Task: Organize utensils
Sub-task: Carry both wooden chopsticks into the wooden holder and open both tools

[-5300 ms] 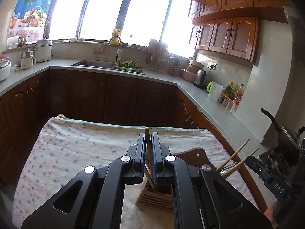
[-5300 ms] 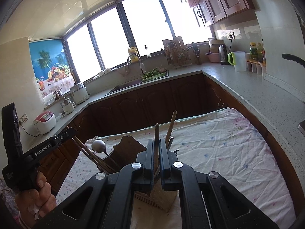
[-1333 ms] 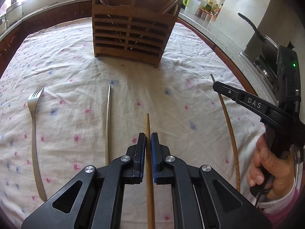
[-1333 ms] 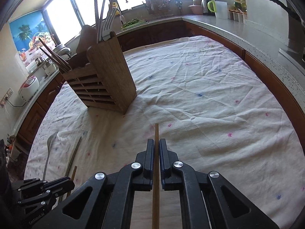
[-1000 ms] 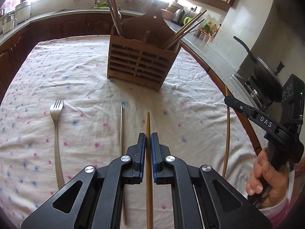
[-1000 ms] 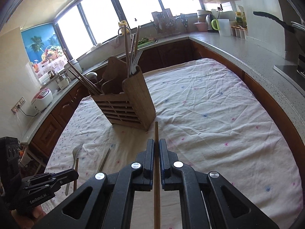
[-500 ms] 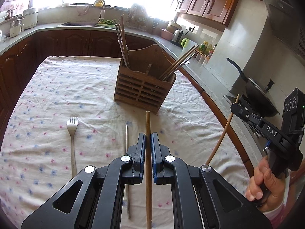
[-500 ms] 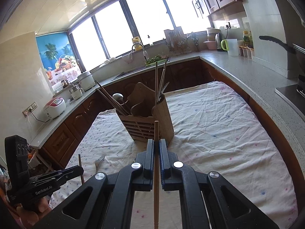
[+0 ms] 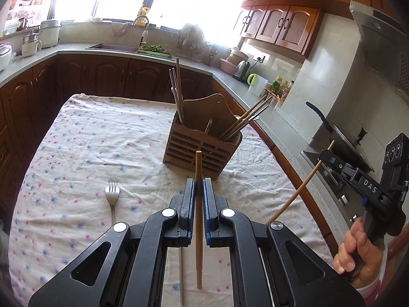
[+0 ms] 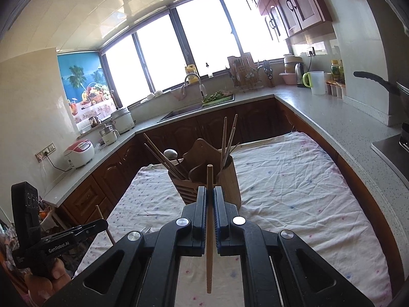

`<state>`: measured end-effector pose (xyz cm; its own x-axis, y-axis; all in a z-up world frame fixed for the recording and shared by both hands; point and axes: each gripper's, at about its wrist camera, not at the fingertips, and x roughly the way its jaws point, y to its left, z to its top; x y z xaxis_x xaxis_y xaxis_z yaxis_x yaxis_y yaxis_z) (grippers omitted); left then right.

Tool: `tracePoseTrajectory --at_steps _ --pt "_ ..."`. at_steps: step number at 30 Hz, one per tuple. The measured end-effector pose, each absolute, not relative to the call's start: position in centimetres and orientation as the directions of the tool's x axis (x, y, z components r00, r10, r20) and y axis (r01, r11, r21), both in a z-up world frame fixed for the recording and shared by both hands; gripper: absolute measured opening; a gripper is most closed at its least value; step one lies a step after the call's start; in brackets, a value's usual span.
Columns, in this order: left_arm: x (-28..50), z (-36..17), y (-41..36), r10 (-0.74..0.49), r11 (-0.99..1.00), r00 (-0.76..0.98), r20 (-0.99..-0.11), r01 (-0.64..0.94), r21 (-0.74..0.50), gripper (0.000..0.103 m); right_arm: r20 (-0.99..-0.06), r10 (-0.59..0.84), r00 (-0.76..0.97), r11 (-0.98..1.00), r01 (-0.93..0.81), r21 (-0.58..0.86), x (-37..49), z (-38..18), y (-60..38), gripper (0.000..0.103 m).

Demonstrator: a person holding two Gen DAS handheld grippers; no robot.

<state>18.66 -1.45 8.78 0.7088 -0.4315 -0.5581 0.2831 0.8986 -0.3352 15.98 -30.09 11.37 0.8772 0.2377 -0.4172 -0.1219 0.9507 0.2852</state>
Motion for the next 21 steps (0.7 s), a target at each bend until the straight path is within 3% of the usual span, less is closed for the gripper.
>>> tracePoseTrajectory --at_steps 21 --pt "21.1 12.0 -0.7 -0.413 0.903 0.767 -0.492 0.274 -0.331 0.005 -0.379 0.239 0.894 0.95 -0.134 0.283 18.1 13.0 -29.9 0.005"
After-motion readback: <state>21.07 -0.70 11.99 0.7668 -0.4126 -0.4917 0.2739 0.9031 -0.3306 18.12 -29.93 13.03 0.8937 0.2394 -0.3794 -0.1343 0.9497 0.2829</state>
